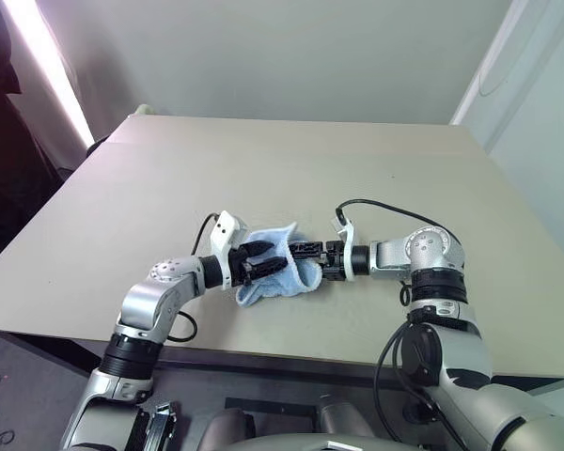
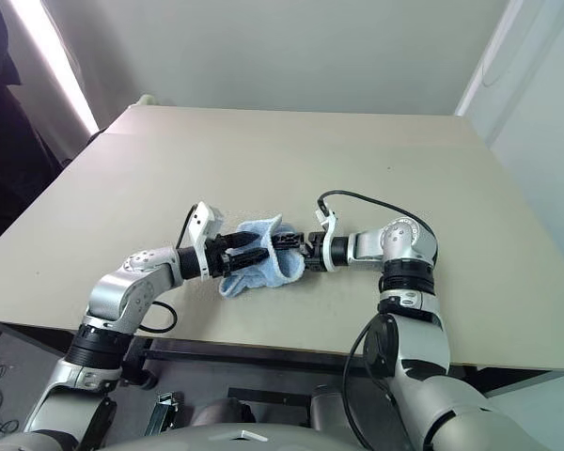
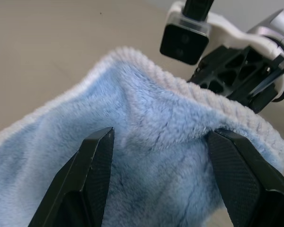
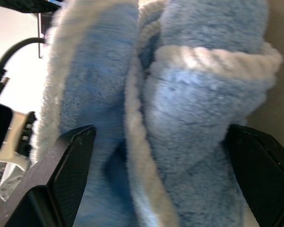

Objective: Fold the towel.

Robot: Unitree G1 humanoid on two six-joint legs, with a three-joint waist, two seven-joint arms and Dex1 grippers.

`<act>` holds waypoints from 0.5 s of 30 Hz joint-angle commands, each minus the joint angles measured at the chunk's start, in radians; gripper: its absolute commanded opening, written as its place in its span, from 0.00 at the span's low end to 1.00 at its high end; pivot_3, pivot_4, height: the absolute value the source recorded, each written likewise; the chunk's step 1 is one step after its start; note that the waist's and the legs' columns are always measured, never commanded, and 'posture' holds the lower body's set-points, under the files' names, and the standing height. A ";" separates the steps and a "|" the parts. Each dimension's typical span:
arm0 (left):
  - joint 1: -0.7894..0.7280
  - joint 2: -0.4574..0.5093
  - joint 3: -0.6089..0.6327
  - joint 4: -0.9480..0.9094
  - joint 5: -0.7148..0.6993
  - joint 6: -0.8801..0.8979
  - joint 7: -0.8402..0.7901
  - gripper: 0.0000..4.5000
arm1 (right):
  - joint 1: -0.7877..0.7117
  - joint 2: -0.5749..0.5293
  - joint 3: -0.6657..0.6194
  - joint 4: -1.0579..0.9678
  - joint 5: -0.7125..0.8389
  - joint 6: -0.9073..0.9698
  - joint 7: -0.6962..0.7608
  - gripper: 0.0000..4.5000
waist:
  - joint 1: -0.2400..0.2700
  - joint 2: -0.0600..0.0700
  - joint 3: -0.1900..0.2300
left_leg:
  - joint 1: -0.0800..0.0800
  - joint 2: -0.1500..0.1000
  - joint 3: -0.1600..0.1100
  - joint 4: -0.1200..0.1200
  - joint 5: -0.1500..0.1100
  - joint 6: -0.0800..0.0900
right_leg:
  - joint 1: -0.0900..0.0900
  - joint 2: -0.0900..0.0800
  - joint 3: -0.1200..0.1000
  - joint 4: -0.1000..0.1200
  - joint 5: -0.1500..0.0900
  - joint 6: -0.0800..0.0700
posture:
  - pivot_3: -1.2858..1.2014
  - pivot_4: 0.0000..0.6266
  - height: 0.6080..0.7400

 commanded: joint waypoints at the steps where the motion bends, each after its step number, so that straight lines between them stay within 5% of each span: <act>1: -0.059 0.008 0.037 -0.005 -0.023 -0.011 -0.022 0.71 | 0.004 0.001 -0.008 -0.040 0.012 0.015 -0.005 0.99 | 0.002 0.000 0.000 | 0.000 0.000 0.000 0.000 0.000 0.000 | 0.000 0.000 0.000 0.000 0.000 0.000 | 0.52 0.00 0.82; 15: -0.180 -0.083 -0.015 0.242 0.064 -0.171 -0.091 0.71 | 0.008 0.011 -0.079 -0.030 0.010 0.023 -0.030 0.99 | 0.000 0.000 0.000 | 0.000 -0.001 0.000 0.000 0.000 0.000 | 0.001 0.000 0.000 -0.001 0.000 0.000 | 0.52 0.00 0.82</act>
